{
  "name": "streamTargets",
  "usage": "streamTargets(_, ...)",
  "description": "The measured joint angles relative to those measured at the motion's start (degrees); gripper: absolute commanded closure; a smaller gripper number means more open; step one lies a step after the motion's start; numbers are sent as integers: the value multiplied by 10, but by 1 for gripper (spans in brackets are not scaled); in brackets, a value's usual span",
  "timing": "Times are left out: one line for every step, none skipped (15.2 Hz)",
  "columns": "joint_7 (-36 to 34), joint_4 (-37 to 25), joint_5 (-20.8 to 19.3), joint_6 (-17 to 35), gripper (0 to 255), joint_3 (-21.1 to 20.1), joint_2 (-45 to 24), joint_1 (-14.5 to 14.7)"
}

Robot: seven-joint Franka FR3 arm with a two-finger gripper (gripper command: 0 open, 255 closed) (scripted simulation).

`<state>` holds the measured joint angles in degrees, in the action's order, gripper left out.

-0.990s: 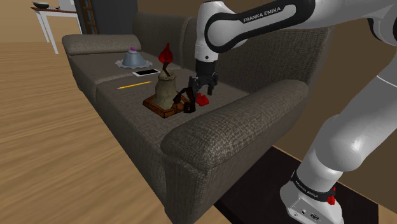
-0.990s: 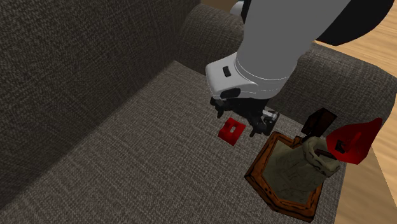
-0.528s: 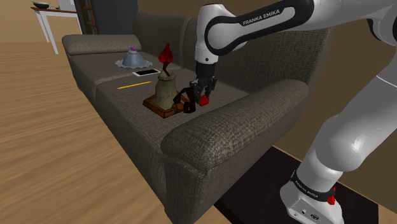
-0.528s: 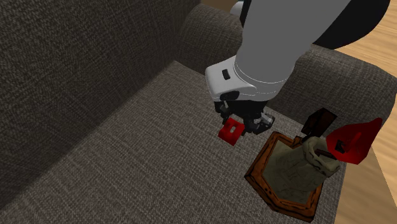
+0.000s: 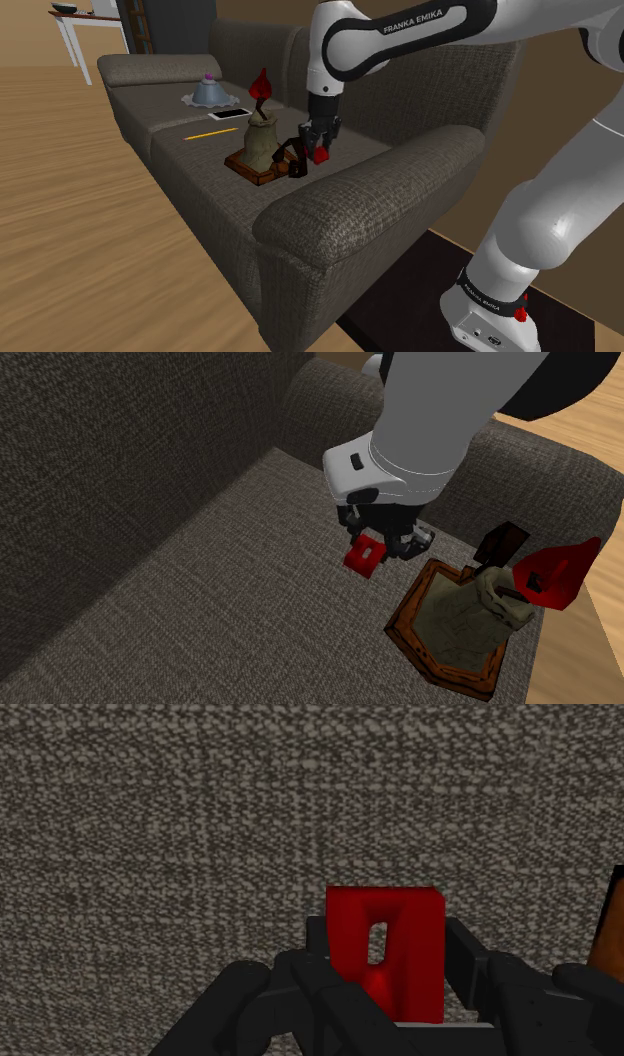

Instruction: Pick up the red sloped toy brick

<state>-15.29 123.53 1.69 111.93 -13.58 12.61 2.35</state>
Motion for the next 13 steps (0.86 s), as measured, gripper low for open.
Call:
streamTargets(0, -5, 0, -7, 255, 0, 2, 0)
streamTargets(0, -12, 0, -14, 255, 0, 3, 0)
streamTargets(0, -18, 1, -23, 255, 0, 5, 0)
streamTargets(1, -25, 1, -30, 255, 1, 5, 0)
streamTargets(1, -34, 0, -38, 255, 1, 4, -1)
streamTargets(1, -39, 1, -46, 255, 2, 7, 0)
streamTargets(2, -47, 1, -54, 255, 2, 7, -1)
streamTargets(2, -54, 1, -62, 255, 3, 8, -1)
streamTargets(2, -62, 1, -70, 255, 2, 7, -1)
streamTargets(1, -69, 1, -77, 255, 2, 8, 0)
streamTargets(1, -76, 1, -85, 255, 3, 9, -1)
streamTargets(3, -83, 1, -92, 255, 4, 10, -2)
streamTargets(3, -88, 1, -97, 255, 4, 10, -1)
